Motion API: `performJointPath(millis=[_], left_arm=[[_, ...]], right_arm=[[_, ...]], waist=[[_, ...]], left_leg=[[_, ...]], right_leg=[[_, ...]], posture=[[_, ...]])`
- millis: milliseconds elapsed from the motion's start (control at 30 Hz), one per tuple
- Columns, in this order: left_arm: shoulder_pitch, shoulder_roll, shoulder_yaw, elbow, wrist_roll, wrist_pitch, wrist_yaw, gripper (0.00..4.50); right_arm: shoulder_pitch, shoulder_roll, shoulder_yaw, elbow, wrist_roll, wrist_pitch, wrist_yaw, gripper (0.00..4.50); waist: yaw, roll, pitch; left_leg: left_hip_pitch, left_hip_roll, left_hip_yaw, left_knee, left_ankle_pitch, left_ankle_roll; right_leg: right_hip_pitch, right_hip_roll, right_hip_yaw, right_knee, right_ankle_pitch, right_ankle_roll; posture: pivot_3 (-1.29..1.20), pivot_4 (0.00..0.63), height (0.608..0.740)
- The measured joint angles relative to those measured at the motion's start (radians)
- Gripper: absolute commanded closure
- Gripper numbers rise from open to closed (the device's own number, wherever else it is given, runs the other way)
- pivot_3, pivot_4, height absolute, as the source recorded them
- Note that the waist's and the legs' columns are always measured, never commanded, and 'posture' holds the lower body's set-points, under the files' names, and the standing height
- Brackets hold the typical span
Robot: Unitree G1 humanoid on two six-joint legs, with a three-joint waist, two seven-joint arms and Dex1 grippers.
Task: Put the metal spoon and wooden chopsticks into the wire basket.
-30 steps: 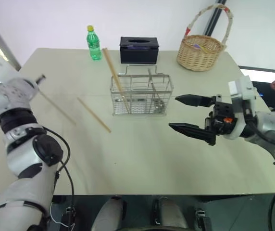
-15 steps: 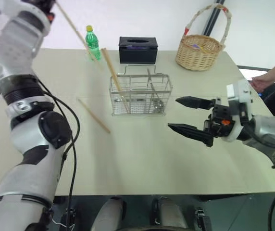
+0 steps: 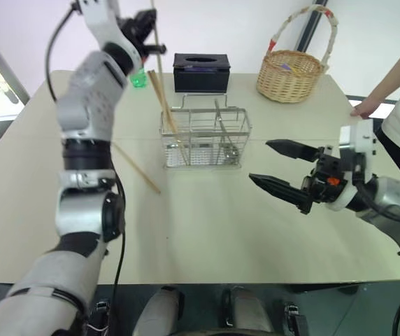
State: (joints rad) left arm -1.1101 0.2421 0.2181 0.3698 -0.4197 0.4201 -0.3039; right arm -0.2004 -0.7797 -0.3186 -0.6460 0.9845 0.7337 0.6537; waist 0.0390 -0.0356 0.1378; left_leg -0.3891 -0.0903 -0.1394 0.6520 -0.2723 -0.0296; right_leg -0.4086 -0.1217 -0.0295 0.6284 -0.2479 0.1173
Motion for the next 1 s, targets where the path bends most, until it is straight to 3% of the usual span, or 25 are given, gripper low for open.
performJointPath(millis=[133,367,467,667,833,1000], left_arm=[[0.121,-0.06,-0.027,-0.04,0.018,-0.015,0.027,4.46],[0.137,-0.066,-0.023,-0.103,0.02,-0.021,0.069,4.46],[0.167,-0.067,-0.019,-0.111,0.018,-0.017,0.071,3.47],[0.18,-0.064,-0.002,-0.165,-0.008,0.015,0.072,0.4],[0.165,-0.015,0.033,-0.233,-0.066,0.123,0.09,0.4],[0.031,0.114,0.138,-0.232,-0.123,0.309,0.209,0.4]], right_arm=[[0.0,0.014,0.0,0.0,0.003,-0.005,-0.029,0.0],[-0.019,0.015,-0.002,0.01,0.021,-0.005,-0.054,0.0],[-0.034,0.015,-0.002,0.026,0.021,-0.004,-0.057,0.0],[-0.067,0.015,0.003,0.058,0.02,-0.004,-0.057,0.0],[-0.105,0.015,0.042,0.093,-0.002,-0.005,-0.038,0.0],[-0.108,-0.006,0.078,0.101,-0.057,-0.023,0.028,0.0]], waist=[[-0.001,0.0,0.0],[0.0,0.0,0.0],[0.0,0.0,0.0],[0.0,0.0,0.0],[-0.002,0.0,0.0],[-0.003,0.001,0.001]], left_leg=[[0.0,0.0,0.0,0.0,0.0,0.0],[0.0,0.0,0.0,0.0,0.0,0.001],[0.0,0.0,0.0,0.0,0.0,0.001],[0.0,0.0,0.0,0.0,0.0,0.001],[0.0,0.0,0.0,0.0,0.0,0.001],[0.0,0.0,0.0,0.0,0.0,0.001]], right_leg=[[0.0,0.001,0.0,0.0,0.0,0.0],[0.0,0.001,0.0,0.0,0.0,0.0],[0.0,0.001,0.0,0.0,0.0,0.0],[0.0,0.001,0.0,0.0,0.0,0.0],[0.0,0.001,0.0,0.0,0.0,0.0],[0.0,0.002,0.0,0.0,0.0,0.0]], posture=[[0.0,0.15,0.661],[0.0,0.15,0.661],[0.0,0.15,0.661],[0.0,0.15,0.661],[0.0,0.15,0.661],[0.0,0.15,0.661]])
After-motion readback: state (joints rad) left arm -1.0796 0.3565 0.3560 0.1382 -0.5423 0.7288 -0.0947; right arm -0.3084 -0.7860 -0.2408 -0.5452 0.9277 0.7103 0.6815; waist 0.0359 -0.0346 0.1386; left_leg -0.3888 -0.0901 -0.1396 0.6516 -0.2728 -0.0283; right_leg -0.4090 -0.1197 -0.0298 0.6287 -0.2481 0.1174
